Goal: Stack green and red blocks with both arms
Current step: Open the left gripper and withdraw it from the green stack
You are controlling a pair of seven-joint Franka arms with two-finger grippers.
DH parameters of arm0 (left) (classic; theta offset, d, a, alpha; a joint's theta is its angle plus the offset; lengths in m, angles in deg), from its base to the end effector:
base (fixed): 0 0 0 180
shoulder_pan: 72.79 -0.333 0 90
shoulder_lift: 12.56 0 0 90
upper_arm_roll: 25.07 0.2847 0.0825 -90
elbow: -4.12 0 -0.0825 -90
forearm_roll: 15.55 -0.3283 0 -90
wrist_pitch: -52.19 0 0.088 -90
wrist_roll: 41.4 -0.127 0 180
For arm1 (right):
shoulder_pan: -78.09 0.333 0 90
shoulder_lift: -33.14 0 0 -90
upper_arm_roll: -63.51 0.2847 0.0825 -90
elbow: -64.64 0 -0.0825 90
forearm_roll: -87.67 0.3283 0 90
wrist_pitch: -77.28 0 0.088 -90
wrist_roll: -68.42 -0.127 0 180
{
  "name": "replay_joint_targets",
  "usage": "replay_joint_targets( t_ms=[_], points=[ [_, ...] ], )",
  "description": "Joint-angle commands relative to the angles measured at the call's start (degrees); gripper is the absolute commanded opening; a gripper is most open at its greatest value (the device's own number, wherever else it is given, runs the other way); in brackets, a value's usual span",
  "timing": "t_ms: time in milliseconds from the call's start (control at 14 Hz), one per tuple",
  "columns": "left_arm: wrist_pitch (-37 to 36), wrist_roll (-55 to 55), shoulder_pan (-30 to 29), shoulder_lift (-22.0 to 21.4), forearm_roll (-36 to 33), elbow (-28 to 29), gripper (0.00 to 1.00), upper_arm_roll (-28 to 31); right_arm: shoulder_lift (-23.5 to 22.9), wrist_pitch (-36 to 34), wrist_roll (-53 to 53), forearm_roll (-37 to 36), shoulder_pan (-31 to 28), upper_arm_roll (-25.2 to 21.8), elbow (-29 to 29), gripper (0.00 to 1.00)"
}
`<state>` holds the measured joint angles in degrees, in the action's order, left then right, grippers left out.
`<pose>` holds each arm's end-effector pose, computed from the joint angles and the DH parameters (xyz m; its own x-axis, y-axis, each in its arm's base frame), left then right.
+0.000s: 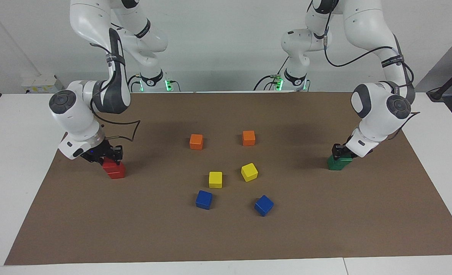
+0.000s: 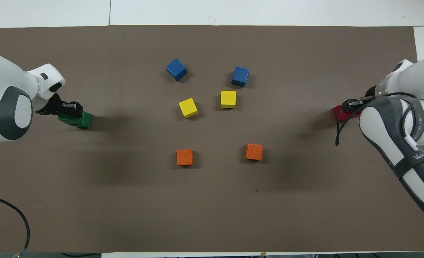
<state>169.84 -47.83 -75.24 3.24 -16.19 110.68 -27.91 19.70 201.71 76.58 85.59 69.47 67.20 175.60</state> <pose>0.5556 -0.0018 0.3448 0.9891 -0.1231 -0.0808 -0.1225 -0.9924 0.0132 0.5497 -0.0506 0.3466 0.9972 0.0750 -0.0011 0.0750 -0.9971 0.0150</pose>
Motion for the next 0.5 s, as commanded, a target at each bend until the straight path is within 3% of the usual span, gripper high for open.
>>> replay_joint_targets(
  t_ms=[0,429],
  points=[
    [1.2,-1.1,-0.2,-1.4,0.9,2.0,1.00,0.1,1.1,1.3,-0.3,1.3,-0.3,0.4,1.8,0.00],
    [-3.2,-0.7,-0.2,-3.7,0.9,-0.2,1.00,0.3,1.1,1.4,-0.2,1.3,-0.3,0.4,1.8,0.00]
  ],
)
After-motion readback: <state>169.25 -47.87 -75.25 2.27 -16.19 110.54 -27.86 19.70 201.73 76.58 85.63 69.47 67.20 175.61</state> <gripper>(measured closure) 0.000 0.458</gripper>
